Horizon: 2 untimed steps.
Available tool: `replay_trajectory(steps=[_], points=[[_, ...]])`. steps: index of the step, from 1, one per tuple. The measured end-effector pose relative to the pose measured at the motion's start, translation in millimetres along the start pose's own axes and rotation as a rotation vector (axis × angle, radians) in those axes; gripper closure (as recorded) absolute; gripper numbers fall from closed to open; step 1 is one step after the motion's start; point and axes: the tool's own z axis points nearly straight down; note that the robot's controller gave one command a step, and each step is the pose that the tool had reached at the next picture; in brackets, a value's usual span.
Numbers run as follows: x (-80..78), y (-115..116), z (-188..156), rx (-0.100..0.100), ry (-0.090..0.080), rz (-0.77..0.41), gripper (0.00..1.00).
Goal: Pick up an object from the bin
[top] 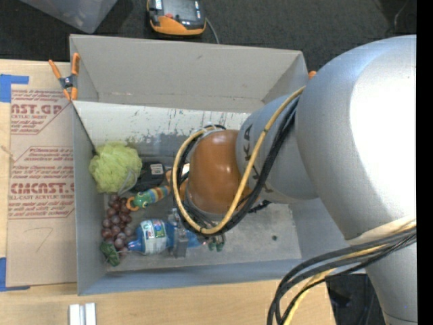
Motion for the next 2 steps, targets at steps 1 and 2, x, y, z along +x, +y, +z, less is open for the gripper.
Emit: replay_trajectory(steps=[1,2], points=[[1.0,0.2,-5.3,0.000,0.003,0.000,1.00],[0.8,0.4,-11.0,0.000,0.003,0.000,1.00]])
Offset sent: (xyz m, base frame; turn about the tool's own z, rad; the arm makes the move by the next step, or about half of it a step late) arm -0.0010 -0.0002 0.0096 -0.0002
